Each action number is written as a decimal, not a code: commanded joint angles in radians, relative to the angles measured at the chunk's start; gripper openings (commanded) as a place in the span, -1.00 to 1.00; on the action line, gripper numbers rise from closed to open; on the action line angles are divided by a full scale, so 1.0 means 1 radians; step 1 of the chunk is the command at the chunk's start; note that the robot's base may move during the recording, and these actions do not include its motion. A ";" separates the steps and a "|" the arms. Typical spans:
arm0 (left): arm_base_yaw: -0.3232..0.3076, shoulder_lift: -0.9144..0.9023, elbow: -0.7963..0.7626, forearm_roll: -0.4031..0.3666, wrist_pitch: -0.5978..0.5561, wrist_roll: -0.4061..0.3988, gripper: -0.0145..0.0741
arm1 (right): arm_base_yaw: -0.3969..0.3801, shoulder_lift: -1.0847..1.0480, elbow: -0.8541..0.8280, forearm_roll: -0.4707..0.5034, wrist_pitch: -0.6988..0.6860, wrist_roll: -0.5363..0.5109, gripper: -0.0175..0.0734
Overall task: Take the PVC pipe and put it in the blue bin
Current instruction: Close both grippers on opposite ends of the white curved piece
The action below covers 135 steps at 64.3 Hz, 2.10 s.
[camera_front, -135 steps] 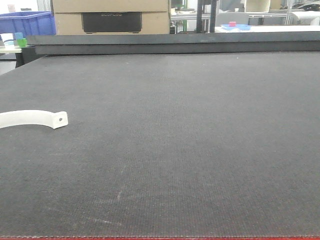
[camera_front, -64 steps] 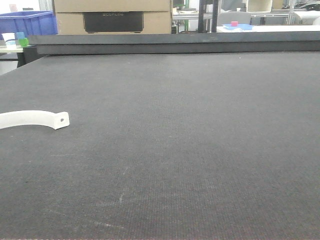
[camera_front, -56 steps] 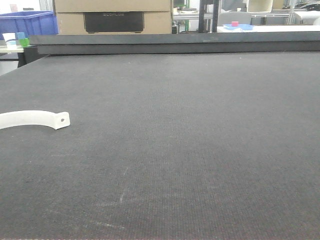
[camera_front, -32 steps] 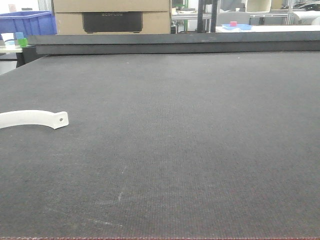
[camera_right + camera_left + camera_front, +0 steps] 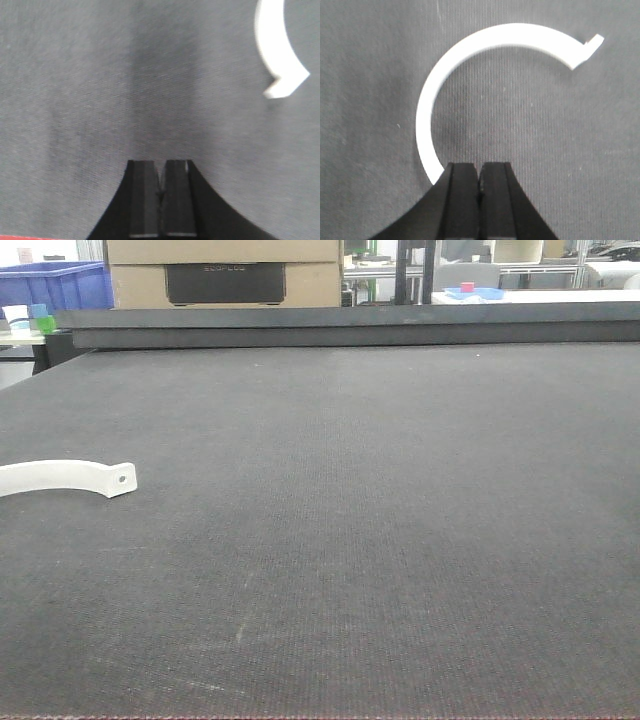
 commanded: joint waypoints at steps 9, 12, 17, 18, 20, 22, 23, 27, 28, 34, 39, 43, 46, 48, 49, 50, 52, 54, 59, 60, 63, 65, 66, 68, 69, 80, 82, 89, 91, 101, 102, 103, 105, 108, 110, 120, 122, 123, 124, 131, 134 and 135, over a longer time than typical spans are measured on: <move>0.002 0.006 -0.009 -0.028 0.023 0.002 -0.92 | -0.095 0.174 -0.158 0.001 0.068 -0.006 -0.98; 0.002 0.006 -0.009 -0.028 0.026 0.002 -0.92 | -0.119 0.218 -0.198 0.001 0.081 -0.006 -0.98; 0.002 0.006 -0.009 -0.028 0.026 0.002 -0.92 | -0.157 0.296 -0.268 0.001 0.104 -0.037 -0.98; 0.002 0.006 -0.009 -0.028 0.026 0.002 -0.92 | -0.161 0.310 -0.280 0.001 0.106 -0.046 -0.98; 0.002 0.006 -0.009 -0.028 0.026 0.002 -0.92 | -0.167 0.337 -0.303 0.001 0.117 -0.072 -0.98; 0.002 0.006 -0.009 -0.028 0.026 0.002 -0.92 | -0.172 0.363 -0.325 0.001 0.131 -0.092 -0.98; 0.002 0.006 -0.009 -0.028 0.023 0.002 -0.92 | -0.172 0.376 -0.336 0.000 0.137 -0.100 -0.98; 0.002 0.006 -0.009 -0.028 0.023 0.002 -0.92 | -0.175 0.426 -0.379 -0.002 0.160 -0.120 -0.90; 0.002 0.006 -0.009 -0.028 0.023 0.002 -0.92 | -0.177 0.436 -0.388 -0.002 0.167 -0.120 -0.87; 0.002 0.006 -0.009 -0.028 0.023 0.002 -0.92 | -0.177 0.487 -0.437 -0.002 0.185 -0.130 -0.54; 0.002 0.006 -0.009 -0.028 0.023 0.002 -0.92 | -0.178 0.513 -0.452 -0.015 0.162 -0.146 -0.26; 0.002 0.006 -0.009 -0.028 0.025 0.002 -0.92 | -0.181 0.529 -0.454 -0.031 0.144 -0.154 -0.14; 0.002 0.006 -0.009 -0.028 0.027 0.002 -0.92 | -0.187 0.542 -0.454 -0.038 0.143 -0.156 -0.15; 0.002 0.006 -0.009 -0.028 0.029 0.002 -0.92 | -0.194 0.549 -0.454 -0.038 0.138 -0.156 -0.16; 0.002 0.006 -0.009 -0.028 0.029 0.002 -0.92 | -0.197 0.553 -0.454 -0.038 0.135 -0.156 -0.17; 0.002 0.006 -0.009 -0.028 0.031 0.002 -0.92 | -0.199 0.556 -0.454 -0.038 0.130 -0.156 -0.18; 0.002 0.006 -0.009 -0.028 0.031 0.002 -0.92 | -0.205 0.564 -0.454 -0.038 0.123 -0.156 -0.20; 0.002 0.006 -0.009 -0.028 0.031 0.002 -0.92 | -0.210 0.570 -0.454 -0.038 0.117 -0.156 -0.21; 0.002 0.006 -0.009 -0.028 0.025 0.002 -0.92 | -0.225 0.585 -0.454 -0.038 0.103 -0.156 -0.22; 0.002 0.006 -0.009 -0.028 0.025 0.002 -0.92 | -0.225 0.590 -0.454 -0.038 0.103 -0.156 -0.22; 0.002 0.006 -0.009 -0.028 0.023 0.002 -0.92 | -0.229 0.599 -0.454 -0.036 0.103 -0.156 -0.22; 0.002 0.006 -0.009 -0.028 0.021 0.002 -0.92 | -0.229 0.603 -0.454 -0.036 0.103 -0.156 -0.22; 0.002 0.006 -0.009 -0.028 0.021 0.002 -0.92 | -0.229 0.607 -0.454 -0.036 0.103 -0.156 -0.22; 0.002 0.006 -0.009 -0.028 0.019 0.002 -0.92 | -0.229 0.611 -0.454 -0.036 0.103 -0.156 -0.22; 0.002 0.006 -0.009 -0.028 0.019 0.002 -0.92 | -0.229 0.613 -0.454 -0.036 0.103 -0.156 -0.22; 0.002 0.006 -0.009 -0.028 0.019 0.002 -0.92 | -0.229 0.628 -0.454 -0.036 0.098 -0.158 -0.22; 0.002 0.006 -0.009 -0.028 0.019 0.002 -0.92 | -0.229 0.628 -0.454 -0.036 0.095 -0.158 -0.23; 0.002 0.006 -0.009 -0.028 0.017 0.002 -0.92 | -0.229 0.642 -0.454 -0.036 0.093 -0.160 -0.34; 0.002 0.006 -0.009 -0.028 0.017 0.002 -0.92 | -0.229 0.651 -0.453 -0.031 0.093 -0.160 -0.38; 0.002 0.006 -0.009 -0.028 0.014 0.002 -0.92 | -0.229 0.674 -0.453 -0.024 0.096 -0.160 -0.58; 0.002 0.006 -0.009 -0.028 0.014 0.002 -0.92 | -0.229 0.674 -0.453 -0.024 0.096 -0.160 -0.60; 0.002 0.006 -0.009 -0.028 0.014 0.002 -0.92 | -0.229 0.674 -0.453 -0.024 0.096 -0.160 -0.62; 0.002 0.006 -0.009 -0.028 0.014 0.002 -0.92 | -0.229 0.674 -0.453 -0.024 0.096 -0.160 -0.69; 0.002 0.006 -0.009 -0.028 0.014 0.002 -0.92 | -0.229 0.674 -0.453 -0.024 0.096 -0.160 -0.79; 0.002 0.006 -0.009 -0.028 0.014 0.002 -0.92 | -0.229 0.674 -0.453 -0.024 0.096 -0.160 -0.86; 0.002 0.008 -0.009 -0.028 -0.005 0.002 -0.92 | -0.229 0.664 -0.476 -0.024 0.137 -0.160 -0.98; 0.002 0.008 -0.009 -0.028 0.007 -0.007 -0.92 | -0.229 0.658 -0.485 -0.024 0.155 -0.160 -0.98; 0.004 0.010 -0.009 -0.026 0.012 -0.013 -0.92 | -0.229 0.655 -0.490 -0.021 0.165 -0.160 -0.98; 0.005 0.013 -0.009 -0.026 0.017 -0.017 -0.92 | -0.229 0.651 -0.495 -0.019 0.177 -0.160 -0.98; 0.023 0.044 -0.036 -0.026 0.074 -0.024 -0.92 | -0.229 0.612 -0.520 0.028 0.237 -0.160 -0.98; 0.028 0.065 -0.053 -0.018 0.081 -0.024 -0.92 | -0.227 0.585 -0.522 0.061 0.239 -0.160 -0.98; 0.029 0.075 -0.058 -0.014 0.083 -0.024 -0.92 | -0.227 0.576 -0.522 0.073 0.239 -0.160 -0.98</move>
